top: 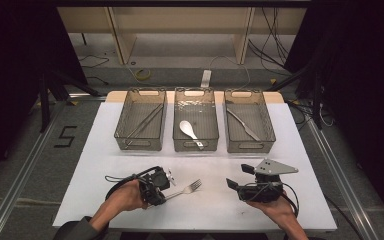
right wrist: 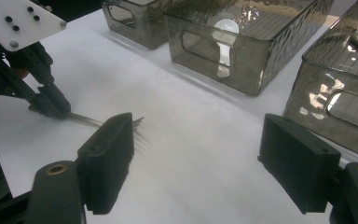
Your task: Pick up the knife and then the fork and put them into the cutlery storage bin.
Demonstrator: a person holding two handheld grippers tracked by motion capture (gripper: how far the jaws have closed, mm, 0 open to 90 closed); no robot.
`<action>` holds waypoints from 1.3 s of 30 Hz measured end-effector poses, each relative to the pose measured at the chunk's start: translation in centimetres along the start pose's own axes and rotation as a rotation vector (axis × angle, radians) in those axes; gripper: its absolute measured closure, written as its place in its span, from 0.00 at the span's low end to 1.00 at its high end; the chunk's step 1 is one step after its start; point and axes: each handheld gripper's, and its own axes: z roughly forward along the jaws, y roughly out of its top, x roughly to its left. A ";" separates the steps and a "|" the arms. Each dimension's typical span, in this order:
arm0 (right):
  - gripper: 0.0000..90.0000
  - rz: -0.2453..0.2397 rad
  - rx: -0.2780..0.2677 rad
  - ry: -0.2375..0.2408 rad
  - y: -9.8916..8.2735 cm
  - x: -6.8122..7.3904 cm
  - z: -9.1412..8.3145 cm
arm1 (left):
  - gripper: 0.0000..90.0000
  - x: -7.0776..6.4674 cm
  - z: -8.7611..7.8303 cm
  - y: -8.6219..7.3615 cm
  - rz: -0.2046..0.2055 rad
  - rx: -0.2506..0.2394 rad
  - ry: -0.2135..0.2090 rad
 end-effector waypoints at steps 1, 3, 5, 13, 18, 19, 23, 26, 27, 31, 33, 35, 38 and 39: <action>0.30 0.000 0.000 0.000 0.0 0.0 0.0 | 0.89 0.1 0.0 -0.1 -0.012 -0.011 -0.007; 0.30 0.001 -0.001 0.001 0.0 0.0 0.0 | 0.90 0.3 0.0 -0.1 -0.016 -0.022 -0.018; 0.30 -0.001 -0.002 0.001 0.0 0.0 0.0 | 0.90 0.4 -0.1 -0.1 -0.013 -0.026 -0.020; 0.30 -0.004 0.001 0.010 0.0 0.2 0.1 | 0.90 1.1 -0.5 -0.2 -0.046 -0.052 -0.027; 0.30 -0.032 0.001 0.041 0.2 1.1 0.6 | 0.90 1.1 -1.3 0.0 -0.053 -0.078 -0.039; 0.30 -0.043 0.006 0.049 0.3 1.4 0.7 | 0.90 1.1 -1.5 0.1 -0.051 -0.083 -0.041; 0.30 -0.105 0.014 0.082 0.7 2.7 1.4 | 0.90 0.8 -1.9 0.5 -0.039 -0.082 -0.048; 0.30 -0.150 0.019 0.104 1.0 3.7 1.9 | 0.90 0.4 -2.1 0.9 -0.025 -0.086 -0.062; 0.30 -0.160 0.022 0.112 1.0 4.0 2.1 | 0.90 0.3 -2.1 1.1 -0.013 -0.081 -0.067; 0.30 -0.218 0.044 0.146 1.2 5.2 3.0 | 0.90 -0.5 -2.3 1.8 0.018 -0.074 -0.074; 0.30 -0.245 0.057 0.157 1.2 5.8 3.4 | 0.90 -0.7 -2.3 2.2 0.028 -0.076 -0.080; 0.30 -0.277 0.071 0.163 1.2 6.3 3.8 | 0.90 -0.9 -2.3 2.5 0.035 -0.077 -0.089; 0.30 -0.312 0.084 0.168 1.2 6.8 4.2 | 0.90 -1.1 -2.2 3.0 0.043 -0.071 -0.090; 0.30 -0.323 0.089 0.167 1.2 7.0 4.3 | 0.90 -1.2 -2.2 3.1 0.051 -0.070 -0.089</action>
